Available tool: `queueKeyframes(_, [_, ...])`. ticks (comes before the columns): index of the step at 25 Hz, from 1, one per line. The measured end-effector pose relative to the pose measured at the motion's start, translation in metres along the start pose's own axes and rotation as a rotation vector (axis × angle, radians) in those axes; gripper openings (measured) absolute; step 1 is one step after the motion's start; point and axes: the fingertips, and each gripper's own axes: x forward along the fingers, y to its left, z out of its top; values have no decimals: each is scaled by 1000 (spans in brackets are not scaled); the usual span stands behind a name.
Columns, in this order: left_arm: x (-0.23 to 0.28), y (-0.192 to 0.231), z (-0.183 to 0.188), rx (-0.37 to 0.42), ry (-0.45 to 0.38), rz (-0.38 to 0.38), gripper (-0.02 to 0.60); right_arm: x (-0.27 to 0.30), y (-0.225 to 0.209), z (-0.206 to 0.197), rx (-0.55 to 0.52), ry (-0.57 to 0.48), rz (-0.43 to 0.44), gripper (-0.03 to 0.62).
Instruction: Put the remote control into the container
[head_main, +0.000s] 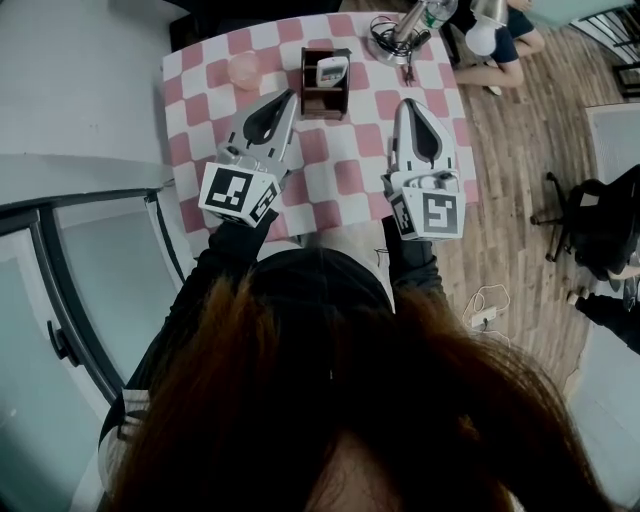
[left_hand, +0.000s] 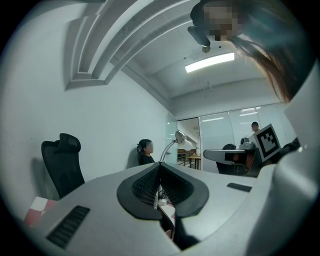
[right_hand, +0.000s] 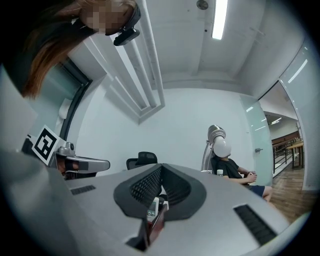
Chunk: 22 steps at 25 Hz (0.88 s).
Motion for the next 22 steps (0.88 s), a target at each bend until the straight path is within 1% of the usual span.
queueKeyframes(3, [6, -5, -6, -6, 12, -17, 9, -7, -14, -7, 5, 22, -40, 18])
queueKeyframes(8, [20, -18, -19, -26, 39, -61, 9, -21, -40, -24, 13, 86, -126, 18])
queueKeyframes(14, [38, -35, -38, -52, 74, -116, 9, -39, -66, -55, 26, 168, -194, 18])
queueKeyframes(22, [56, -51, -72, -90, 142, -179, 9, -59, -87, -96, 49, 281, -268, 20])
